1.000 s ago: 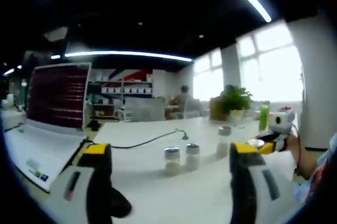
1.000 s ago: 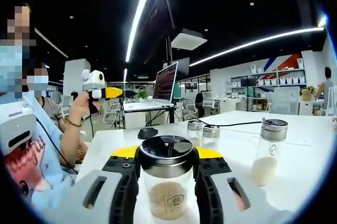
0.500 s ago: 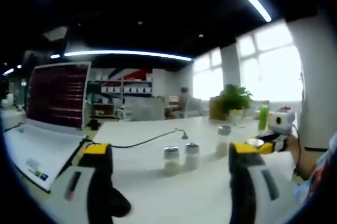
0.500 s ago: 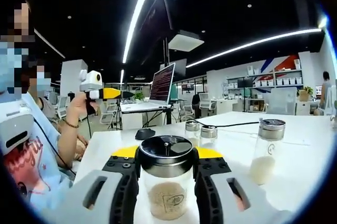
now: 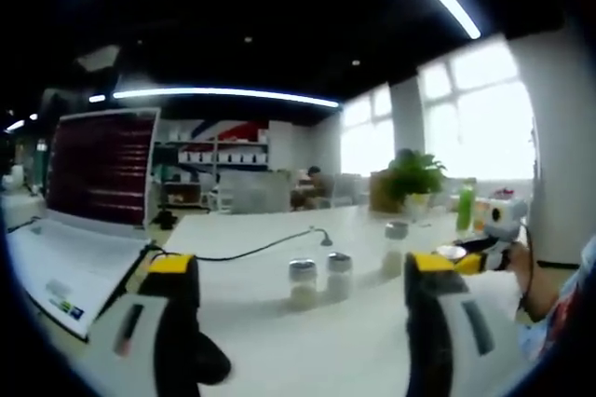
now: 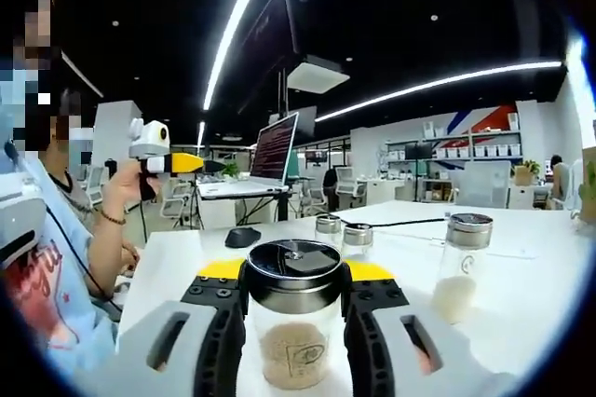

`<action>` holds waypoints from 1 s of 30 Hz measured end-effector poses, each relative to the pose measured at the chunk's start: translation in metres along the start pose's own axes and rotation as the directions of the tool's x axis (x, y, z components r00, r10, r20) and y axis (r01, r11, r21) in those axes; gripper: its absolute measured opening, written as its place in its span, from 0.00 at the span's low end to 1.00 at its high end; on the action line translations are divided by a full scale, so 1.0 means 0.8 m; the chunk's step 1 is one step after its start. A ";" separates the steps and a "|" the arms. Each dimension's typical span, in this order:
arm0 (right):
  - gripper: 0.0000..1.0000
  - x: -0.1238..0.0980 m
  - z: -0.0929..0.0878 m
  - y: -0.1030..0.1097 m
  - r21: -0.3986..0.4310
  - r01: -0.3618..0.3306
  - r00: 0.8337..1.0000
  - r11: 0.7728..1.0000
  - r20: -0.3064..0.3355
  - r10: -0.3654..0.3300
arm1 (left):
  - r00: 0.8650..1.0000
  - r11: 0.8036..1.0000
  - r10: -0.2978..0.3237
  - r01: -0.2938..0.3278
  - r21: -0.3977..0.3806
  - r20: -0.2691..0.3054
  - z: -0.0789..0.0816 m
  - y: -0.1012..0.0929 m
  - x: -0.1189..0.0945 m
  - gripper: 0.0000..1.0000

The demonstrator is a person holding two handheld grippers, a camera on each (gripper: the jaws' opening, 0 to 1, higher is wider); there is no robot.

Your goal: Rotate the seasoning bottle until the label or dispensing opening points toward the visible target arrow and the bottle remains upright within the marked orientation range

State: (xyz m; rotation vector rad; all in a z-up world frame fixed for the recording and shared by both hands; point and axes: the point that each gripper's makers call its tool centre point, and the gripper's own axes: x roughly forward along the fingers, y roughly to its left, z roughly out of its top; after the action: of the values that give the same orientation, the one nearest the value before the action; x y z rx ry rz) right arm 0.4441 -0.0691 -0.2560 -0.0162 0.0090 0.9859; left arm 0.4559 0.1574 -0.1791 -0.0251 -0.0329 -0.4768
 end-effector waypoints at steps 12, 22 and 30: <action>0.39 -0.002 -0.001 -0.003 0.007 0.074 0.997 0.997 0.008 -0.074 | 1.000 1.000 -0.008 0.008 0.007 0.006 0.002 -0.006 -0.003 0.97; 0.39 -0.004 -0.002 -0.005 0.004 0.153 0.988 0.988 0.014 -0.153 | 1.000 1.000 -0.006 0.006 0.004 -0.003 -0.002 -0.005 0.001 0.97; 0.38 -0.003 -0.002 -0.008 0.012 0.195 0.981 0.981 0.017 -0.195 | 1.000 1.000 -0.003 0.003 -0.001 -0.004 -0.003 -0.003 0.001 0.97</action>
State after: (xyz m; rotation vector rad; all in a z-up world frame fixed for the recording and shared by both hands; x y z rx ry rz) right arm 0.4483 -0.0747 -0.2576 0.0011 -0.0037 0.7897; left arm 0.4552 0.1545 -0.1814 -0.0248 -0.0288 -0.4794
